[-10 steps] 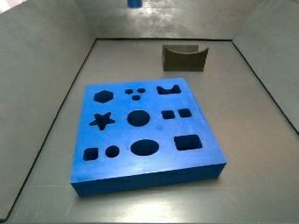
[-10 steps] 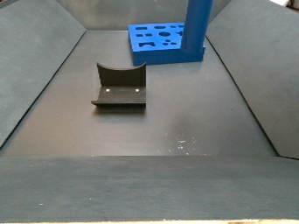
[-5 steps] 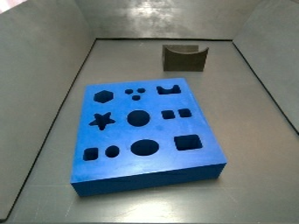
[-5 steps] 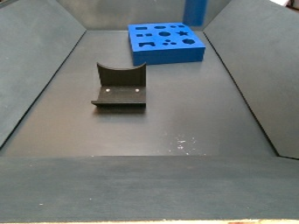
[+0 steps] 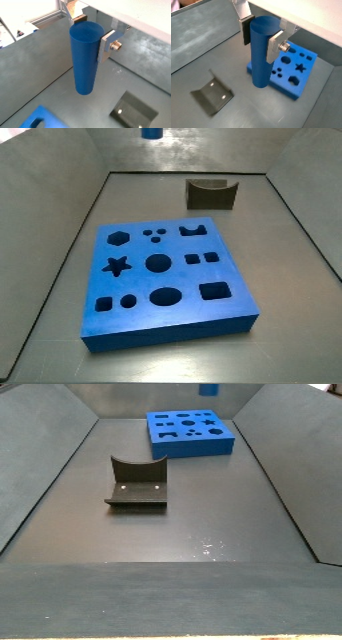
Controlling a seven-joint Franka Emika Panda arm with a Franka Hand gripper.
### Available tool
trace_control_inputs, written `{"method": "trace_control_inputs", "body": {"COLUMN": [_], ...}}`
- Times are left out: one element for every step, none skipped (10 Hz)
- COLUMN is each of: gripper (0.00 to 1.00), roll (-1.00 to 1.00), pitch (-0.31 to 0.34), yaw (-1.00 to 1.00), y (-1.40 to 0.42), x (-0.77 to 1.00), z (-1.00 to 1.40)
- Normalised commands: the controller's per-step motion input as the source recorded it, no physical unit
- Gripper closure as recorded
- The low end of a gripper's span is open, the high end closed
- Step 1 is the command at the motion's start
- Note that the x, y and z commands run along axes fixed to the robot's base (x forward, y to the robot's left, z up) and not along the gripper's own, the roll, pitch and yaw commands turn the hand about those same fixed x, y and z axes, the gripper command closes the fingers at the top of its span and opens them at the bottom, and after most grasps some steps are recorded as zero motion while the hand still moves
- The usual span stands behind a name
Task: Pick up the round object. Move up. Move to above the board. Insert the round object.
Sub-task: Move to above the board, then insert the round object.
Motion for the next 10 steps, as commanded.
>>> {"method": "trace_control_inputs", "body": {"gripper": [1.0,1.0,1.0,1.0,1.0,1.0,1.0,1.0,1.0,1.0], "roll": [0.0,-0.01,0.0,0.01,0.01,0.01,0.02,0.04,0.05,0.0], "pitch": [0.129,0.131,0.131,0.129,0.132,0.139,0.14,0.143,0.133,-0.037], "yaw": [0.01,0.01,0.01,0.01,0.01,0.01,0.01,0.01,0.01,0.0], "y": [-1.0,-1.0,-1.0,-1.0,-1.0,-1.0,-0.76,-0.41,-0.28,0.0], "x": [0.18,0.19,0.2,0.22,0.23,0.26,0.22,0.16,0.13,-0.03], "z": [0.01,0.02,0.02,0.02,0.03,0.04,0.04,0.03,0.03,0.0]}}
